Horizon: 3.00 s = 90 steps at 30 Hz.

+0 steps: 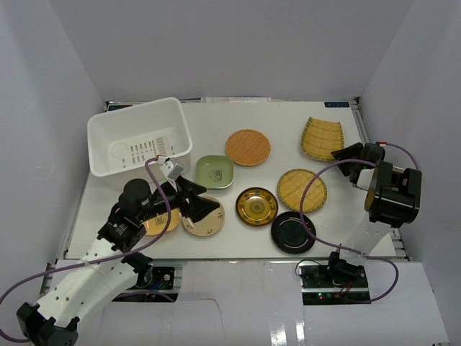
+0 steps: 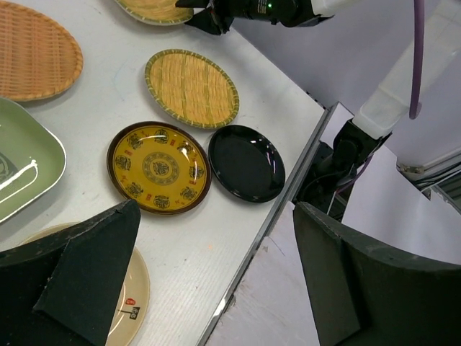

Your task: Place the plates into the plastic bin on the countertop

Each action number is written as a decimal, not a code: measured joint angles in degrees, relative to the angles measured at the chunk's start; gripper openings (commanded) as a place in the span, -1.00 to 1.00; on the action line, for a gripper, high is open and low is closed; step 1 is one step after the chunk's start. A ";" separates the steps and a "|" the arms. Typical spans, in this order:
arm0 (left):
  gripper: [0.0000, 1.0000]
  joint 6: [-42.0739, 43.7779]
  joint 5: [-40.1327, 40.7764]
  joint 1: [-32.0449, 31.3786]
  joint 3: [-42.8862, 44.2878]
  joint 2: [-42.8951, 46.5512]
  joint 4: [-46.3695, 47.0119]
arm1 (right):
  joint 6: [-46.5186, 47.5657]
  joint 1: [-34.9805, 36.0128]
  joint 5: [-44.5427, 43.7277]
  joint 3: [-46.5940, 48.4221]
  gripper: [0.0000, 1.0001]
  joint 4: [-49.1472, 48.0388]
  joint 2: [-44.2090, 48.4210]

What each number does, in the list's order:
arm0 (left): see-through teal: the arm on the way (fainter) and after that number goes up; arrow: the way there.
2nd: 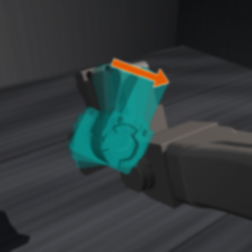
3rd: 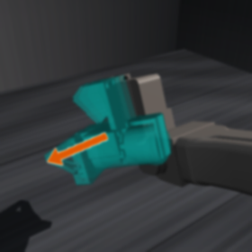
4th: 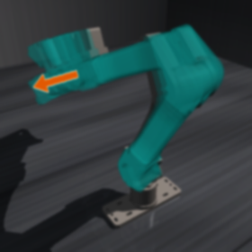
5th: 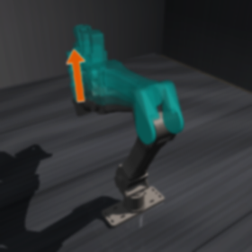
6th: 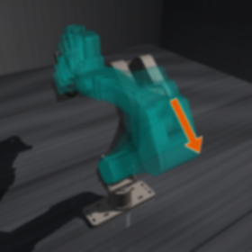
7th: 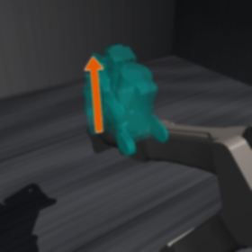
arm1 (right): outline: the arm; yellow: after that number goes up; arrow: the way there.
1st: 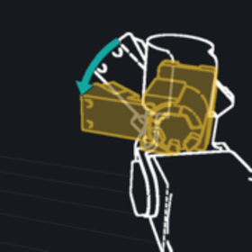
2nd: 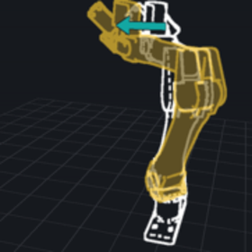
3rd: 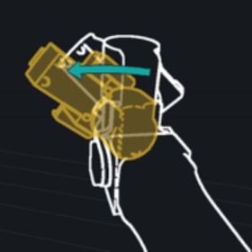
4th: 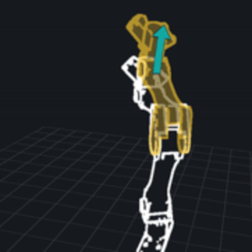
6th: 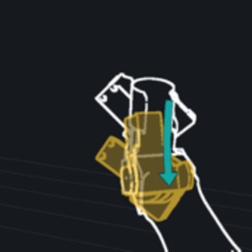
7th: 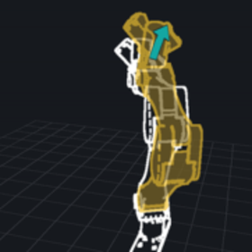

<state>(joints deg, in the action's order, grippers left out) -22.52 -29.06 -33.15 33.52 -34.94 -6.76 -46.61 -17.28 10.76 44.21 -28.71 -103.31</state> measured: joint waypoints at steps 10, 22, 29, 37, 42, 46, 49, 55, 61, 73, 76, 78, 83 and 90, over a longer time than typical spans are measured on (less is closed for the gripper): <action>0.96 -0.37 1.68 0.70 1.11 -6.75 -0.17 | -9.18 -0.26 5.64 0.72 -0.84 -15.96 -8.28; 0.72 -11.19 3.15 0.79 8.35 -21.49 5.81 | -11.50 4.81 13.09 -9.25 -0.85 -20.04 21.09; 0.59 -20.39 1.14 0.79 9.29 -29.83 16.61 | -10.34 16.13 22.29 -15.17 -0.85 -18.21 32.33; 0.28 -22.38 6.67 0.33 9.29 -34.21 22.12 | -9.77 27.08 24.83 -17.86 -0.84 -13.79 37.35; -0.28 -22.10 10.36 -0.98 9.31 -36.22 23.80 | -9.31 31.82 24.74 -18.73 -0.84 -13.22 37.46; -0.88 -23.74 14.21 -1.60 9.33 -36.83 23.08 | -7.50 33.62 23.85 -20.13 -0.79 -13.53 37.44; -1.00 -24.48 16.02 -1.57 9.46 -36.46 21.99 | -5.95 34.77 22.27 -20.31 -0.19 -13.79 38.32; -1.00 -18.27 20.20 -1.60 14.03 -36.20 14.21 | -5.33 35.45 20.68 -20.39 0.58 -8.98 42.69; -1.00 -18.88 18.38 13.60 21.75 -35.71 9.33 | 0.52 35.47 17.64 -20.35 0.68 0.70 51.74; -1.00 -24.06 19.98 46.47 17.09 -35.28 -0.07 | 8.22 35.47 12.61 -21.64 0.60 11.34 57.42; -1.00 -23.98 20.65 48.39 17.05 -37.70 -0.85 | 8.94 35.47 12.39 -21.70 0.60 12.20 56.61; -0.92 -23.74 21.11 48.54 17.09 -39.80 -1.09 | 9.55 35.47 11.89 -21.86 0.60 12.31 56.06; -0.13 -22.49 21.20 48.52 17.57 -44.13 -2.27 | 10.84 35.47 8.83 -22.16 0.60 12.33 53.33; 0.79 -21.16 21.57 48.52 19.71 -46.18 -2.71 | 11.98 35.45 4.09 -21.75 0.59 12.24 44.17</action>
<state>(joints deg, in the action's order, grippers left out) -43.68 -7.49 15.38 53.23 -81.12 -9.47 -34.63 18.17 14.85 22.46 -16.47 -59.13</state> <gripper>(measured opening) 0.745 0.798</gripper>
